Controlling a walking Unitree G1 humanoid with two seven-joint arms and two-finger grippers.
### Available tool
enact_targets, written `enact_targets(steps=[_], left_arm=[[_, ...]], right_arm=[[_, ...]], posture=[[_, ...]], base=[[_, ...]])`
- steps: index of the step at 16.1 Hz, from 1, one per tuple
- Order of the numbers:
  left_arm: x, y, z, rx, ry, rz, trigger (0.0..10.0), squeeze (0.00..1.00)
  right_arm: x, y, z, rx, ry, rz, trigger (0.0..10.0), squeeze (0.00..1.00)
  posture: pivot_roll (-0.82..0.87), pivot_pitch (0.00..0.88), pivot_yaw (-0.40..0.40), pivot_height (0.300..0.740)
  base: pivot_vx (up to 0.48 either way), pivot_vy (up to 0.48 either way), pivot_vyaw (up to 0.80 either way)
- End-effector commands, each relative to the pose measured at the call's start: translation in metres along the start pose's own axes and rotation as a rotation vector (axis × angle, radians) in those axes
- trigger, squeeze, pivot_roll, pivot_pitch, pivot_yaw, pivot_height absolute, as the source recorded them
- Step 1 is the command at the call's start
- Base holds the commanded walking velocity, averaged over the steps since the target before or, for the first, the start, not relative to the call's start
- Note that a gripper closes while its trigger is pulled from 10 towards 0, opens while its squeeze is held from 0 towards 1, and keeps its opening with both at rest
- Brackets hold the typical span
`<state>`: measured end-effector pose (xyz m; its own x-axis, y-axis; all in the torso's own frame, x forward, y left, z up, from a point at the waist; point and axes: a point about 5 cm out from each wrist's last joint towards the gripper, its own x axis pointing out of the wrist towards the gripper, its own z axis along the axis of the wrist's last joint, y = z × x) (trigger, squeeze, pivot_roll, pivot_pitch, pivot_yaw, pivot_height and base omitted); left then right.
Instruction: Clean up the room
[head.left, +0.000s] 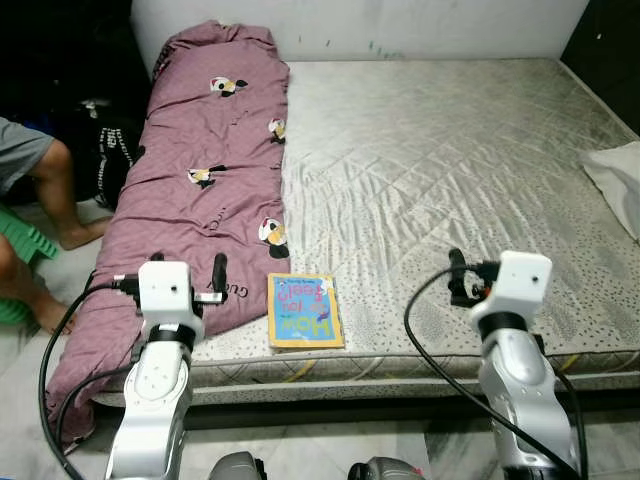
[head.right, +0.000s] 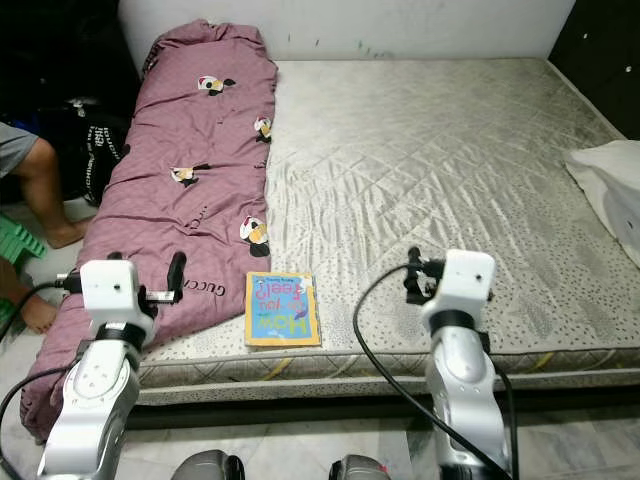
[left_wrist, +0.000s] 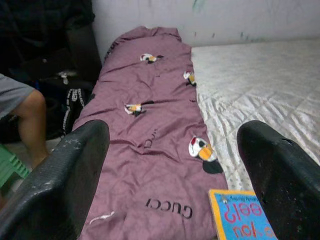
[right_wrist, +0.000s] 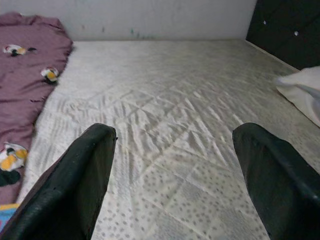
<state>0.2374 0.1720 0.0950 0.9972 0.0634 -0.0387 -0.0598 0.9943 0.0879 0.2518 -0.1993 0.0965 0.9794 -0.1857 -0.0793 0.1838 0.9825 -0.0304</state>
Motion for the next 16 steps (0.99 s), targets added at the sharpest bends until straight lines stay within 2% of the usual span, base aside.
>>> enact_targets(steps=[1,4,9,11,13,16], left_arm=[[-0.002,0.003,0.002,0.006,-0.002,-0.016,10.0,0.0],[0.001,-0.001,0.005,-0.016,-0.01,-0.039,10.0,0.0],[0.002,-0.005,0.009,-0.029,-0.024,-0.055,10.0,0.0],[0.002,-0.006,0.011,-0.009,-0.039,-0.056,10.0,0.0],[0.003,-0.007,0.013,0.003,-0.047,-0.051,10.0,0.0],[0.013,-0.009,0.022,-0.045,-0.084,-0.068,10.0,0.0]], right_arm=[[-0.002,-0.004,0.005,-0.001,-0.028,-0.013,10.0,0.0],[0.0,0.001,0.005,0.022,-0.018,-0.007,10.0,0.0],[0.0,0.002,0.004,0.024,-0.012,-0.001,10.0,0.0],[-0.001,0.003,0.004,0.028,-0.008,-0.001,10.0,0.0],[0.0,0.003,0.004,0.026,-0.012,0.001,10.0,0.0],[0.005,0.006,0.008,0.029,-0.026,0.011,10.0,0.0]], posture=[[0.01,0.043,0.011,0.74],[0.01,0.044,0.015,0.74],[0.01,0.051,0.015,0.74],[0.01,0.053,0.015,0.74],[0.01,0.055,0.007,0.74],[0.02,0.065,0.001,0.74]], base=[[0.0,0.0,0.0],[0.0,0.0,0.0],[0.0,0.0,-0.77],[0.0,0.0,-0.8],[0.0,0.0,0.0],[0.0,0.0,0.0]])
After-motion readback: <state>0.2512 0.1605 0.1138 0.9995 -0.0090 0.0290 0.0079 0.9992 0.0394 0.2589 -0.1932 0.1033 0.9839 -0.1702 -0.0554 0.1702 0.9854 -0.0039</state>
